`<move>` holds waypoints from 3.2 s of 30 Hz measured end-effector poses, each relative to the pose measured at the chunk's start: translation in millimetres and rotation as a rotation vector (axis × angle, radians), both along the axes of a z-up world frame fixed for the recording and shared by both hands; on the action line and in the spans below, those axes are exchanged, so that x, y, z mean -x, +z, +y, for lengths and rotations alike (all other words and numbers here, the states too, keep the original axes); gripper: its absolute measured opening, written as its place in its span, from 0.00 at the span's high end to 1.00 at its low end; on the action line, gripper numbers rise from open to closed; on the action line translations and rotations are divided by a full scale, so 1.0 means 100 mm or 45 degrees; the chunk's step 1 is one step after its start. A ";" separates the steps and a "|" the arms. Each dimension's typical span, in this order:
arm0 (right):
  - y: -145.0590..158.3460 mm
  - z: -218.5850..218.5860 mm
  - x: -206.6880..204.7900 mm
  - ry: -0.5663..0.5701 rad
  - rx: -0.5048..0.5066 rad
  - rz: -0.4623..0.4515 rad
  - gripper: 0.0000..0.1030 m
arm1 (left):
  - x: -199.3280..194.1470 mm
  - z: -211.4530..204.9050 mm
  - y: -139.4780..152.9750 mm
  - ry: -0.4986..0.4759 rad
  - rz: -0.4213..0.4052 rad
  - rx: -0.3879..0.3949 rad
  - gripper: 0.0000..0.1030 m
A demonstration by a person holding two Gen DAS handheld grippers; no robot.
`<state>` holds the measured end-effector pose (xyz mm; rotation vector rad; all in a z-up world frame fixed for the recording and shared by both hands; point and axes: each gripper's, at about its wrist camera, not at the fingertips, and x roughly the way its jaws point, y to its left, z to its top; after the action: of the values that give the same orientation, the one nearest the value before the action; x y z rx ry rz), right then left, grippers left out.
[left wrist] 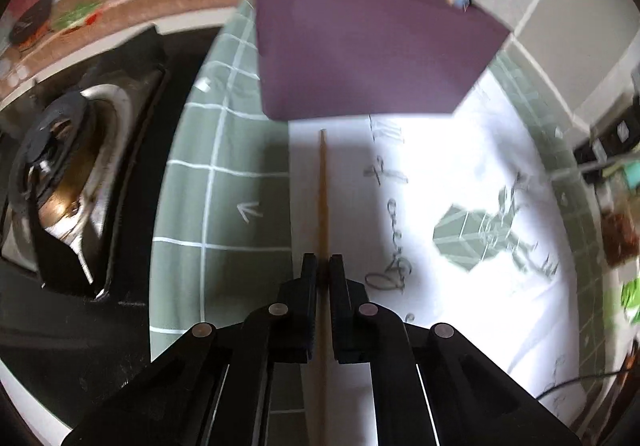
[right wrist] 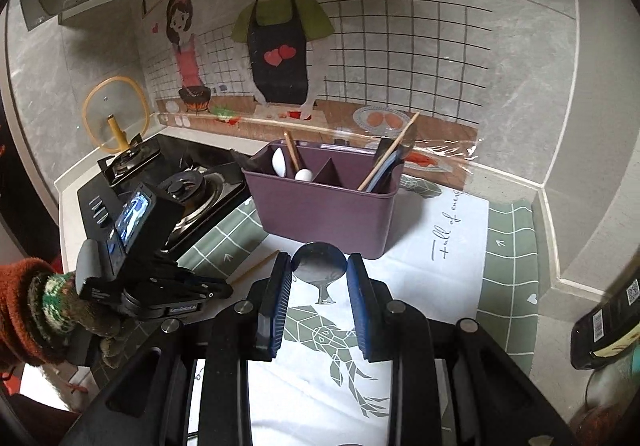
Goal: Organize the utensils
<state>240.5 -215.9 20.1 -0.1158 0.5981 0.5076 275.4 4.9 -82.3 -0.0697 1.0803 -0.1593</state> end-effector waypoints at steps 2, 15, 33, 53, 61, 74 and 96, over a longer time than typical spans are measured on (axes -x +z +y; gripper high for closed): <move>0.03 -0.03 0.02 -0.014 -0.008 -0.004 0.75 | 0.13 0.05 0.16 0.031 -0.094 0.059 0.95; 0.50 -0.15 0.10 -0.043 -0.085 -0.109 0.75 | 0.61 0.36 1.88 0.167 -0.806 0.376 0.95; 1.09 0.03 -1.00 -0.072 -0.142 -0.118 0.75 | -0.73 0.21 1.73 0.328 -1.078 0.345 0.95; 0.34 0.25 -1.46 0.007 -0.082 0.170 0.75 | -0.85 -0.06 0.90 0.260 -0.909 0.182 0.95; 0.06 0.39 -1.72 0.008 -0.069 0.318 0.75 | -0.77 -0.07 0.86 0.244 -0.802 0.189 0.92; 0.30 0.22 -0.85 -0.054 -0.138 0.026 0.73 | -0.04 0.15 1.23 0.225 -0.759 0.246 0.56; -0.09 0.14 1.02 -0.085 -0.155 -0.049 0.73 | 1.89 -0.12 1.24 0.193 -0.705 -0.072 0.56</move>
<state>138.7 -202.4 10.8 0.0099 0.5299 0.4751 86.6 -7.6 42.2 -0.0522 0.5237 -0.0072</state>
